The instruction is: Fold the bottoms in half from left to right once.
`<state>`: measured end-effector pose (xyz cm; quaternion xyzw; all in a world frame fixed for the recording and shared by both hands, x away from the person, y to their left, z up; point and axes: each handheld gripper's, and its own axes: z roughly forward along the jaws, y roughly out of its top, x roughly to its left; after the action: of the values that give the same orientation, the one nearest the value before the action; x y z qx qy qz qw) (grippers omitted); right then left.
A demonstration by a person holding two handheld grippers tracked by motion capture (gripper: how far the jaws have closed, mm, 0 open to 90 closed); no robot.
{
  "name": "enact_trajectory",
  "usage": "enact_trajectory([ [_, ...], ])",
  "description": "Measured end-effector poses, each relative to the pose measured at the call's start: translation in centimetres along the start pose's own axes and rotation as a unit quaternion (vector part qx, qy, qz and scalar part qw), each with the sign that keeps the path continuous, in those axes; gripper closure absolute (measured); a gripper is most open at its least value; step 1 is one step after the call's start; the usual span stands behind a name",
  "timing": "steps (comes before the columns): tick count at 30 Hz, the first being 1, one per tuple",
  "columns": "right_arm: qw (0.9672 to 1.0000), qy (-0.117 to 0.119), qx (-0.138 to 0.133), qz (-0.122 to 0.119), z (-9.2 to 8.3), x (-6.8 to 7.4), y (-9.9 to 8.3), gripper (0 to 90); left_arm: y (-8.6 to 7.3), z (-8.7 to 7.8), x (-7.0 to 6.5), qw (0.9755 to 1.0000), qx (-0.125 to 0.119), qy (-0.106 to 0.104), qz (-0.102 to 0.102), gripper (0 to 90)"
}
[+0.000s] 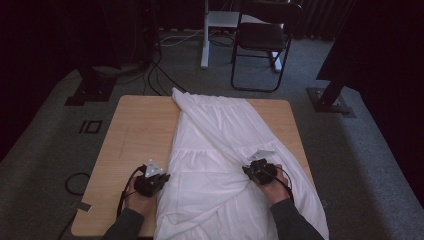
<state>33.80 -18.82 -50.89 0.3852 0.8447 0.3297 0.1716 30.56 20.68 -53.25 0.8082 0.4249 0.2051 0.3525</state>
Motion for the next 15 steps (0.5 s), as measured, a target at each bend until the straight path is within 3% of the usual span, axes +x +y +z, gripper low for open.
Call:
enact_trajectory([
  [2,0.9998,-0.006,-0.015,-0.007,-1.0,0.0,0.3,87.7,0.2,-1.5,1.0,0.9989,-0.008,0.045,-0.013,88.8],
  [4,0.9996,0.0,-0.027,-0.008,-1.8,0.1,0.5,87.8,0.4,-2.8,1.8,0.9958,-0.012,0.088,-0.023,88.9],
  [6,0.9991,0.018,-0.037,-0.008,-2.2,0.5,0.5,87.8,0.7,-3.5,2.3,0.9943,-0.012,0.102,-0.029,88.8],
  [10,0.9991,0.016,-0.034,-0.022,-1.8,1.2,0.6,87.8,1.4,-3.6,1.5,0.9953,-0.019,0.095,-0.008,88.2],
  [13,0.999,0.018,-0.038,-0.015,-2.2,0.9,0.6,87.8,2.2,-3.8,0.6,0.997,-0.036,0.068,-0.002,88.1],
  [15,0.9978,0.024,-0.059,-0.016,-3.4,0.6,0.8,87.9,2.9,-3.8,-0.2,0.9976,-0.047,0.051,0.006,88.1],
])
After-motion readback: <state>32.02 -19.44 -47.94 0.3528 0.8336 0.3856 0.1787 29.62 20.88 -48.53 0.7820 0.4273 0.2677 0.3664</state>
